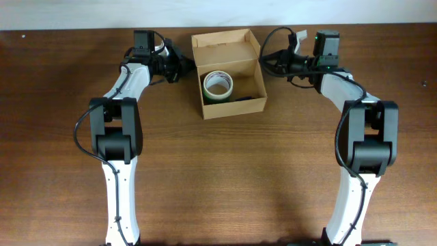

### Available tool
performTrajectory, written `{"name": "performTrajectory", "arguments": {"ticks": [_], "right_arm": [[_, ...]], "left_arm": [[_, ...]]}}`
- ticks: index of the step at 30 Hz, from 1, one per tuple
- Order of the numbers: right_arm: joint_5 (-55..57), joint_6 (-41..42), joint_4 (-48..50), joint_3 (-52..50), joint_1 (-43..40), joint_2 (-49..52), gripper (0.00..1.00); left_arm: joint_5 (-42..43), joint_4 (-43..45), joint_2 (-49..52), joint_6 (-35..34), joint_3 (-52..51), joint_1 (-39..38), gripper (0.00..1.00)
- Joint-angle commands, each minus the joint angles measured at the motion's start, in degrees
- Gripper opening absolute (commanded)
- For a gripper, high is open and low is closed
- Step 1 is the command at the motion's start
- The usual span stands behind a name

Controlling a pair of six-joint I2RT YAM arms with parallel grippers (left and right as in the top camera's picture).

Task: Pack container

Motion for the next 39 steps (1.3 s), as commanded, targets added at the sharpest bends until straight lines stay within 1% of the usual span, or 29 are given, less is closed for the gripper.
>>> {"name": "performTrajectory", "arguments": {"ticks": [1,5,20,26,29,34,39], "right_arm": [[3.4,-1.0,-1.2,1.0,-0.4,0.6,0.06],[5.0,-1.6,-2.8,1.0,-0.2,0.7,0.06],[10.9,-4.5,-5.6,1.0,-0.3,0.7,0.06],[12.0,-5.9,-5.7,1.0,-0.5,0.7,0.06],[12.3,-8.1,-5.7,1.0,-0.7,0.7,0.06],[12.3,-9.9,-3.5,1.0,-0.8,0.7,0.06],[8.7,-9.9,1.5,1.0,-0.8,0.7,0.05]], "left_arm": [[0.3,2.7,1.0,-3.8,0.5,-0.1,0.08],[1.2,7.0,1.7,-6.5,0.5,-0.7,0.09],[6.6,18.4,2.1,-8.6,0.5,-1.5,0.09],[8.6,19.7,2.1,-8.6,0.5,-1.5,0.09],[9.8,22.9,2.1,-8.6,0.5,-1.5,0.09],[10.6,25.8,2.1,-8.6,0.5,-1.5,0.09],[12.6,27.5,2.1,-8.3,0.5,-1.5,0.09]]}}
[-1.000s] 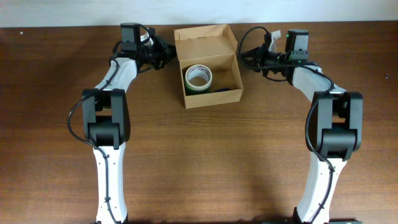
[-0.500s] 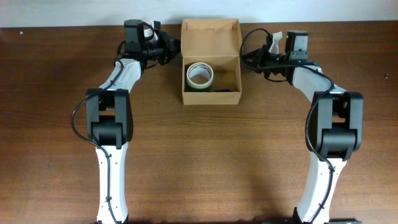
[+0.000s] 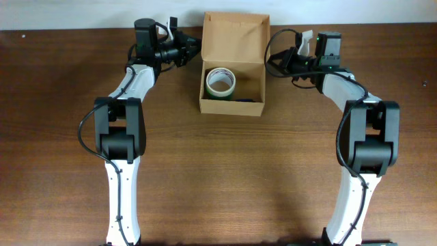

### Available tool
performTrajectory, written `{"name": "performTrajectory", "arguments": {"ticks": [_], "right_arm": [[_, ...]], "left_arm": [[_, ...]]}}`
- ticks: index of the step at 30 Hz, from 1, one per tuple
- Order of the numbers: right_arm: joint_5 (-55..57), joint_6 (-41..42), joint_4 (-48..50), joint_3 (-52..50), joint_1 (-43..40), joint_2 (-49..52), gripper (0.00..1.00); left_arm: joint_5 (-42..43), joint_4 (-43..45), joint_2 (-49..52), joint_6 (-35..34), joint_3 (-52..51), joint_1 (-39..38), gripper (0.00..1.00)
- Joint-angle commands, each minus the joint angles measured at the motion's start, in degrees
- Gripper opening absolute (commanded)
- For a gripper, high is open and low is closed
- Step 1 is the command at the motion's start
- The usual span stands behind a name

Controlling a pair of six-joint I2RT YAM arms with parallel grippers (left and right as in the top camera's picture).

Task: Pack container

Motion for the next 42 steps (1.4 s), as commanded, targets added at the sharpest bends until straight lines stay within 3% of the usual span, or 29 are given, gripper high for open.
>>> {"name": "performTrajectory", "arguments": {"ticks": [1,19,37,42], "right_arm": [[-3.3,-1.3,2.6,1.0,-0.3,0.7,0.05],[-18.0,-1.2,12.2,1.0,-0.2,0.7,0.04],[-25.0,5.5,12.9,1.1,-0.2,0.5,0.04],[-27.5,11.3,18.1,1.1,-0.2,0.4,0.04]], "left_arm": [[3.4,2.5,1.1,0.2,0.5,0.0,0.09],[7.0,5.4,1.1,-0.1,0.6,0.1,0.08],[15.4,6.3,1.1,-2.5,8.4,0.1,0.04],[17.6,6.1,1.1,-2.7,10.8,0.0,0.04]]}}
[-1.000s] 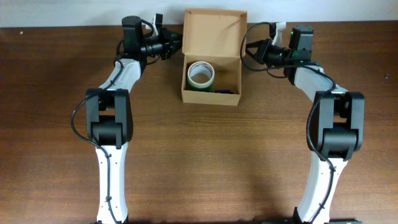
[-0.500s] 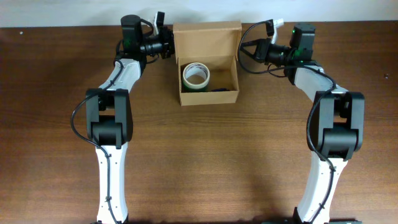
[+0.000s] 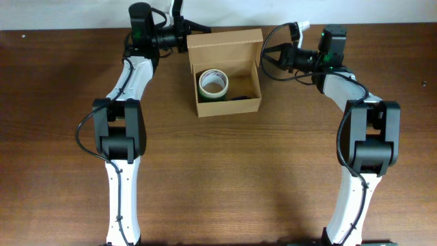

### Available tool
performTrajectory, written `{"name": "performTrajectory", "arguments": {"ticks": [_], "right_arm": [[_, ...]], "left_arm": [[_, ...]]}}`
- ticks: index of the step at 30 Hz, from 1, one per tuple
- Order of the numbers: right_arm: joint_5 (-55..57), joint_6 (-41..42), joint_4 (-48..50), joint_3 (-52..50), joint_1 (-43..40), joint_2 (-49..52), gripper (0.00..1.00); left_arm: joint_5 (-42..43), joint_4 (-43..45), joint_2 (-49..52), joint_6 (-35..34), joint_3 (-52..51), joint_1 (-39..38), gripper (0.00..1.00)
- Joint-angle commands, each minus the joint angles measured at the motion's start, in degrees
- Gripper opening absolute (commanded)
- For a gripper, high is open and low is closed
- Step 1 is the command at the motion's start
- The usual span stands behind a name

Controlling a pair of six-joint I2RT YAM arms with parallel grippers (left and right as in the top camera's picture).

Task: Pack container

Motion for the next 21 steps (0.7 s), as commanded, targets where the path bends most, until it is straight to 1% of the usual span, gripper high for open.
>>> {"name": "performTrajectory", "arguments": {"ticks": [1,7,10,14,21], "right_arm": [[-4.5,5.4,3.7,1.1,0.1,0.2,0.04],[-5.2,14.6,13.4,1.1,0.6,-0.4,0.04],[-4.9,16.8,15.4,1.1,1.0,-0.4,0.04],[-4.9,17.6,15.8,1.1,2.0,-0.4,0.04],[-4.0,18.3,15.8,1.7,2.8,-0.4,0.04]], "left_arm": [[3.4,0.1,1.0,-0.3,2.3,0.0,0.04],[3.9,-0.3,1.0,-0.3,2.4,-0.9,0.03],[4.0,-0.3,1.0,-0.3,2.4,-1.2,0.03],[4.5,-1.0,1.0,-0.2,2.4,-1.7,0.03],[4.9,-5.9,1.0,4.7,2.4,-2.2,0.03]]}}
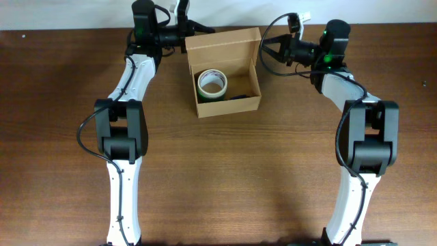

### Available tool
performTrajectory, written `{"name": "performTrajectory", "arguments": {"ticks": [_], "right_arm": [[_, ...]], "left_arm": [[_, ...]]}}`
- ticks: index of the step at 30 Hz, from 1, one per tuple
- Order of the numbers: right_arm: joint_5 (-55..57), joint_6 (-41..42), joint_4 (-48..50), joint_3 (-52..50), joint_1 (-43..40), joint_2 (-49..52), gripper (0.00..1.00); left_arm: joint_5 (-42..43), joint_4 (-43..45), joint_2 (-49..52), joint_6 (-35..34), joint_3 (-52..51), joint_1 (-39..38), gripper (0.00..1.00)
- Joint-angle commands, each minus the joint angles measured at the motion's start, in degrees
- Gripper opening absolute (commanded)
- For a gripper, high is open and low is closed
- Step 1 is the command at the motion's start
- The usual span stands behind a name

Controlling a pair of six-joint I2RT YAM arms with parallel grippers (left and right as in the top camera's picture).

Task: Pack container

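Observation:
An open cardboard box (254,86) stands at the back middle of the table, its lid flap (222,42) raised at the far side. Inside lie a white-and-green tape roll (212,83) and a small dark object (236,98). My left gripper (200,29) reaches in from the left at the flap's back left corner. It is turned on its side, so its jaws do not show apart. My right gripper (268,52) stands open just beside the flap's right end, with nothing between its fingers.
Both arms stretch along the table's far edge, next to the white wall (68,14). The brown wooden table (218,171) runs out in front of the box.
The left gripper has shifted slightly right toward the flap's corner. The right gripper has lifted a little toward the far edge. The box and flap stand almost as before.
First both grippers flanked the box, which sat slightly turned. Then the box stood further right and the flap lay back, the left gripper at its left edge. After that the box was back left, the flap more upright, with the left gripper behind it, as now.

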Motion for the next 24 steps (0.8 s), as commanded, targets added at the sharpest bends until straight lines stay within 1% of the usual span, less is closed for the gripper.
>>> {"name": "performTrajectory", "arguments": {"ticks": [1,3,6,9,12,15,19,21,24], "right_arm": [[-1.0,1.1,0.4,1.9,2.0,-0.4,0.04],[-0.9,1.6,0.4,2.3,2.1,-0.5,0.04],[0.5,2.7,0.4,2.7,2.5,-0.5,0.04],[2.4,3.1,0.3,2.8,3.0,-0.5,0.04],[3.2,3.3,0.3,2.9,3.4,-0.5,0.04],[3.6,3.3,0.3,2.9,3.8,-0.5,0.04],[3.6,3.3,0.3,2.9,3.8,-0.5,0.04],[3.1,3.3,0.3,2.9,3.8,-0.5,0.04],[2.4,3.3,0.3,2.9,3.7,-0.5,0.04]], "left_arm": [[0.7,-2.2,1.0,4.4,1.2,-1.0,0.03],[-0.5,-4.3,1.0,5.9,1.2,-1.0,0.03],[-3.4,-10.1,0.9,9.6,1.2,-1.0,0.03],[-4.9,-17.4,0.9,15.0,1.9,-1.2,0.03],[-7.3,-28.0,0.8,22.9,4.2,-1.5,0.03],[-12.1,-42.1,0.8,33.0,9.8,-1.8,0.03],[-19.8,-58.1,0.8,42.9,18.8,-1.9,0.03],[-22.4,-62.8,0.8,45.2,22.3,-1.8,0.04],[-23.6,-66.8,0.8,46.4,26.0,-1.8,0.04]]}}
